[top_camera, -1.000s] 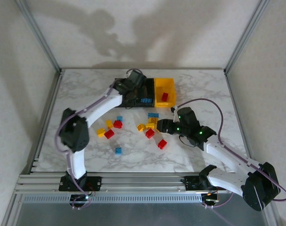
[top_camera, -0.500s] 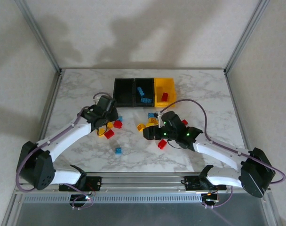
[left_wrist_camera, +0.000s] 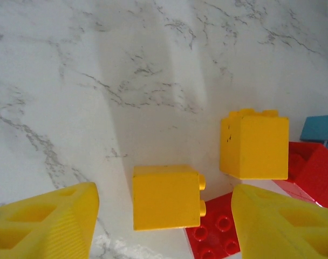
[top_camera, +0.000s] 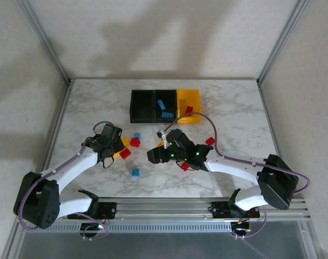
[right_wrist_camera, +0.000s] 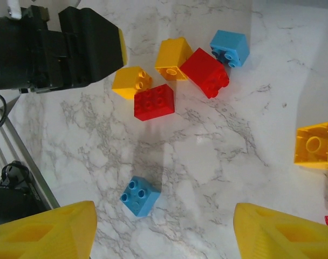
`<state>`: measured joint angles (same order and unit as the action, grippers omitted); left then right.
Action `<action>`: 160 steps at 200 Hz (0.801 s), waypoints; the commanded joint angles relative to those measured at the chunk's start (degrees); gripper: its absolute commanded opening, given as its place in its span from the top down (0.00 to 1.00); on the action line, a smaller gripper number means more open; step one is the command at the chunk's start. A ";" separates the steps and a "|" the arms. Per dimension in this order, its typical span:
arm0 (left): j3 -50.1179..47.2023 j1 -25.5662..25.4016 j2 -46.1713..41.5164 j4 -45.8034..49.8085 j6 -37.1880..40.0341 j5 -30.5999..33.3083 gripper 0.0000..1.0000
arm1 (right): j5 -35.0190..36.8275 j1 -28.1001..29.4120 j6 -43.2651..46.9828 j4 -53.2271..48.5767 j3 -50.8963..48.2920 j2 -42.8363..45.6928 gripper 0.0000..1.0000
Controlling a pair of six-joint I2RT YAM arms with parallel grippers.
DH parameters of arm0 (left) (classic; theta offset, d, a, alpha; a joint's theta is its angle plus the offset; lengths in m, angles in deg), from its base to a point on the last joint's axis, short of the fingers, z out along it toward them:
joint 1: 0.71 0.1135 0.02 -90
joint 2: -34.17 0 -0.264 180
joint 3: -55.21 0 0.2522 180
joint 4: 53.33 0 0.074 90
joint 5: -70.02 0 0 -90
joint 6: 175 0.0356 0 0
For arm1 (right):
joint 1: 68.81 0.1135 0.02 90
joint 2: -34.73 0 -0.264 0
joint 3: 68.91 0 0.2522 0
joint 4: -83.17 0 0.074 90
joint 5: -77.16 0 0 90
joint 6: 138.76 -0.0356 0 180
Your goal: Sort the legos into containers by color
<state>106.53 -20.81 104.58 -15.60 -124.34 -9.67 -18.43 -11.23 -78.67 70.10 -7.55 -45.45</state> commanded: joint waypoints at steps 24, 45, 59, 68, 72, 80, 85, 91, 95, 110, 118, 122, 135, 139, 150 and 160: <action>-1.93 1.05 4.69 -5.09 -0.57 -1.64 0.37 | 2.75 0.49 0.82 -0.14 0.58 0.41 0.32; -2.65 1.03 4.83 -5.50 -0.31 -2.39 0.39 | 3.27 0.45 0.68 -0.42 0.46 0.22 0.32; -3.15 1.03 4.79 -5.84 -0.09 -2.84 0.39 | 3.26 0.51 0.73 -0.43 0.64 -0.33 0.33; -3.35 1.06 5.01 -6.02 0.04 -2.76 0.39 | 3.28 0.51 0.60 -0.51 0.90 -0.85 0.33; -3.44 1.09 5.16 -6.06 0.04 -2.65 0.39 | 3.26 0.54 0.63 -0.51 1.04 -0.93 0.33; -3.59 1.05 5.61 -6.52 0.17 -2.77 0.40 | 3.19 0.43 0.64 -0.44 1.19 -1.23 0.33; -3.68 1.04 5.98 -6.88 0.22 -2.91 0.40 | 3.13 0.50 0.50 -0.51 1.33 -1.38 0.33; -3.72 1.04 6.47 -7.15 0.22 -2.92 0.40 | 3.14 0.45 0.55 -0.60 1.49 -1.47 0.33; -3.79 1.04 6.91 -7.38 0.26 -2.92 0.40 | 3.12 0.49 0.56 -0.68 1.53 -1.59 0.33; -3.89 1.12 8.15 -7.64 0.48 -2.38 0.44 | 3.26 0.44 0.56 -0.78 1.54 -1.36 0.33; -3.98 1.17 8.58 -7.63 0.53 -2.14 0.47 | 3.45 0.50 0.56 -1.07 1.54 -1.09 0.33; -4.03 1.13 8.73 -7.78 0.57 -2.05 0.48 | 3.55 0.57 0.56 -1.17 1.45 -1.00 0.33; -4.21 1.12 8.85 -7.97 0.74 -1.96 0.49 | 3.85 0.43 0.56 -1.30 1.20 -0.50 0.33; -4.29 1.14 8.86 -7.99 0.79 -1.96 0.51 | 3.92 0.45 0.56 -1.30 1.11 -0.40 0.33; -4.38 1.16 8.91 -8.07 0.92 -1.80 0.57 | 4.13 0.45 0.47 -1.39 1.01 -0.24 0.33; -4.19 1.20 9.04 -7.82 1.01 -1.81 0.59 | 4.29 0.43 0.47 -1.47 1.08 -0.24 0.33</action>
<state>102.95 -20.11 112.97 -23.58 -123.72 -11.99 -15.57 -11.21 -78.52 69.55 -7.55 -46.59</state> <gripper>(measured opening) 0.436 0.667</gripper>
